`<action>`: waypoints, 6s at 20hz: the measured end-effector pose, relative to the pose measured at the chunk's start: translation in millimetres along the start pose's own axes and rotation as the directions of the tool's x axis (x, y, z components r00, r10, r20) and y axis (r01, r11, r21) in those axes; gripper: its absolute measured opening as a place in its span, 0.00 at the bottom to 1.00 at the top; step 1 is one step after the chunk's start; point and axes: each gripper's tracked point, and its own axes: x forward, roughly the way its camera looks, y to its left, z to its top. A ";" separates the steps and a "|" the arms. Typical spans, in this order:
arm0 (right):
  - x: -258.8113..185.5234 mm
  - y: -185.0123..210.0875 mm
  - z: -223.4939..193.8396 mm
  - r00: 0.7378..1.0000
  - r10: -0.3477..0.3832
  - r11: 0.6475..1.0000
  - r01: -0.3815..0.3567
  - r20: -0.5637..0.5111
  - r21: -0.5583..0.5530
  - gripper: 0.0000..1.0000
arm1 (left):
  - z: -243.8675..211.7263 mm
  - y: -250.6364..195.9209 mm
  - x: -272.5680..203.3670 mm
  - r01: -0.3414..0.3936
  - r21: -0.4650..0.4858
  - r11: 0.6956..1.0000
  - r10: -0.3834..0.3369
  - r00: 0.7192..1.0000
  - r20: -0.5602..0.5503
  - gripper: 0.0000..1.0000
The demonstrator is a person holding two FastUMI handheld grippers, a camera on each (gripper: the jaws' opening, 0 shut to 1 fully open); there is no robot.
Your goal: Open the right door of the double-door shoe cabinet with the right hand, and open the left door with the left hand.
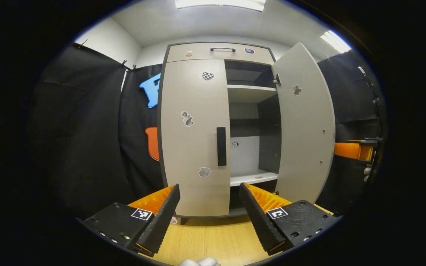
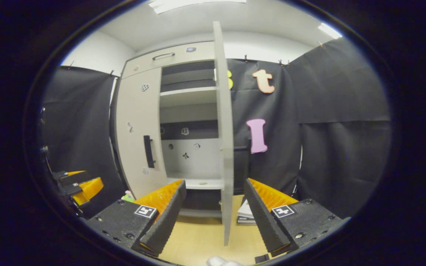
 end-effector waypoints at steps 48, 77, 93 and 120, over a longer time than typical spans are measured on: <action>2.9 26.9 -14.0 0.996 -0.001 0.999 -0.002 -0.085 -0.033 0.99 | 18.2 -37.7 260.3 0.033 -0.016 0.999 -0.033 0.999 0.004 0.08; -28.5 85.7 -32.4 0.988 0.128 0.991 -0.130 -0.089 -0.016 0.99 | 19.2 21.8 133.8 0.060 -0.052 0.997 -0.059 0.998 0.017 0.04; -19.2 153.5 -49.7 0.953 0.274 0.961 -0.277 -0.128 0.000 0.99 | 8.2 117.8 87.0 -0.043 -0.041 0.998 0.044 0.999 0.020 0.00; -7.5 150.9 -46.7 0.947 0.292 0.956 -0.293 -0.133 0.017 0.99 | -10.3 210.1 63.6 -0.156 -0.007 0.988 0.156 0.988 0.011 0.51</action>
